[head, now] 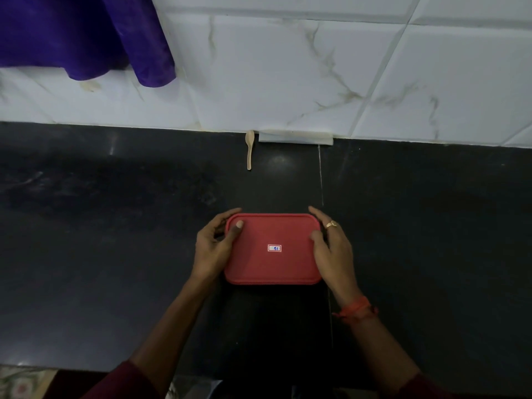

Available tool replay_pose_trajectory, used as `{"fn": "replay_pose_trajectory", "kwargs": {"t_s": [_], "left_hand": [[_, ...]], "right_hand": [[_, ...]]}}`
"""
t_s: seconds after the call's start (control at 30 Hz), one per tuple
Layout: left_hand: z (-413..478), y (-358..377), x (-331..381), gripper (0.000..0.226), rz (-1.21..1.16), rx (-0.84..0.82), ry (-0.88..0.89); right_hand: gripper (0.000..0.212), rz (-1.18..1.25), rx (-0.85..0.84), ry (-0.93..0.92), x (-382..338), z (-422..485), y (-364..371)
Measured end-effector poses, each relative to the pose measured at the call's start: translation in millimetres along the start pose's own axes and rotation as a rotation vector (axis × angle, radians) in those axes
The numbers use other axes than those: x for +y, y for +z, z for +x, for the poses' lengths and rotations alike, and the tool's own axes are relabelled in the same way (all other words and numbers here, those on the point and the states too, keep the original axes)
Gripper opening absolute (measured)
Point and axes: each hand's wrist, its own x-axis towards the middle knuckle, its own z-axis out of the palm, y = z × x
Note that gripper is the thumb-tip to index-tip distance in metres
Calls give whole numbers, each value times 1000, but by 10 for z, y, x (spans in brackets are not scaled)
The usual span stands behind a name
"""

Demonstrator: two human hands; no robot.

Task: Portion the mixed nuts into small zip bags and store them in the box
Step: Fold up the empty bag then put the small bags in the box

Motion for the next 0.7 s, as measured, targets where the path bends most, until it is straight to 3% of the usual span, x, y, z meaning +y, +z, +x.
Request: {"fn": "replay_pose_trajectory", "kwargs": {"t_s": [0.13,0.37,0.6,0.7], "left_hand": [[11,20,-13,26,2,-19,-27],[-12,122,-48,25,-16,89,-10],[15,100,-108,26,11,120,-12],[93,70,-70,21,84,252,-28]], "right_hand": [[26,31,114,-7,27,-2,93],[26,333,89,150,53,23,188],[24,414,150,188,46,54,205],[22,403,204,212,3,118,298]]}}
